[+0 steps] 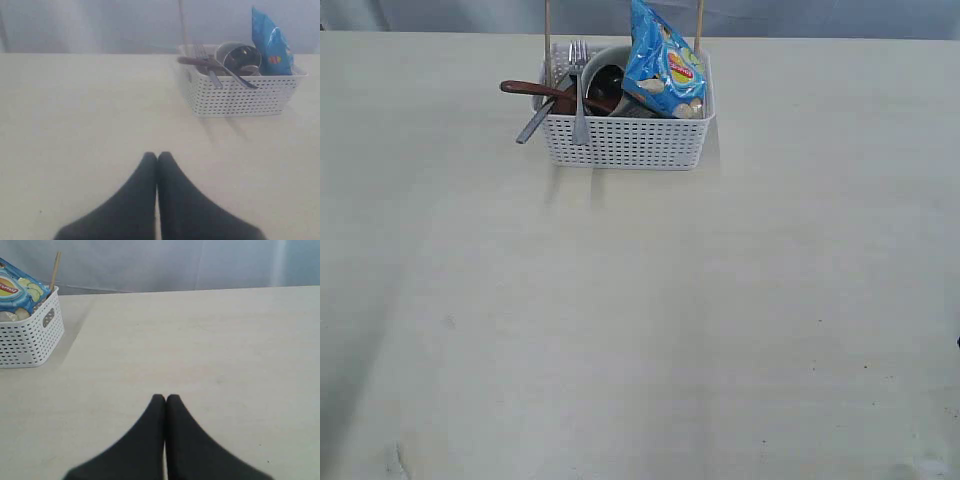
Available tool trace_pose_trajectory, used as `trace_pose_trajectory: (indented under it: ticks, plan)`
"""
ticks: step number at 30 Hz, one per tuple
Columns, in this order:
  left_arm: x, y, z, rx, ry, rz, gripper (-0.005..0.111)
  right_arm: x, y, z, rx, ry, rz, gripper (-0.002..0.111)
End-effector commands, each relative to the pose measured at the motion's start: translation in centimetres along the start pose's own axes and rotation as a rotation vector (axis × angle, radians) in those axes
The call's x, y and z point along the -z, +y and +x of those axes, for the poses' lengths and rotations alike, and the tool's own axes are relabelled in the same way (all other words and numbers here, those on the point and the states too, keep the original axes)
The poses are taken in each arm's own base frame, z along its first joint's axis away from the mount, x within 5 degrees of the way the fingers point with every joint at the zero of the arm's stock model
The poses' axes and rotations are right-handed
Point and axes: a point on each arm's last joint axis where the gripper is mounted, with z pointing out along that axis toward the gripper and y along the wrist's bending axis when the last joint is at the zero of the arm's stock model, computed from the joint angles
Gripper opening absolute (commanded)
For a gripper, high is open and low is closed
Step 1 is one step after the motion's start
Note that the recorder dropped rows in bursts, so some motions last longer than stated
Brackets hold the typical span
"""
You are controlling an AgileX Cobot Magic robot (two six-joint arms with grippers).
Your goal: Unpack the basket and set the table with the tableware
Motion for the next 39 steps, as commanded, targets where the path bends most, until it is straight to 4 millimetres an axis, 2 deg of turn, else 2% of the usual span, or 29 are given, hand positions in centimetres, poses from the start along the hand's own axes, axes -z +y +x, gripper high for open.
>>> trace_pose_trajectory:
  ticks: [1, 17, 27, 39]
  plan:
    - [0.0, 0.0, 0.0, 0.01, -0.011, -0.001, 0.0, -0.1, 0.0, 0.0, 0.003, 0.0, 0.006, -0.001]
    - [0.0, 0.0, 0.0, 0.01, -0.011, -0.001, 0.0, -0.1, 0.0, 0.0, 0.003, -0.002, 0.006, -0.001]
    - [0.0, 0.0, 0.0, 0.01, -0.011, -0.001, 0.0, 0.0, -0.1, -1.1, -0.025, -0.127, 0.007, -0.001]
    - [0.0, 0.0, 0.0, 0.01, -0.011, -0.001, 0.0, 0.0, 0.0, -1.1, -0.062, -0.128, -0.002, -0.001]
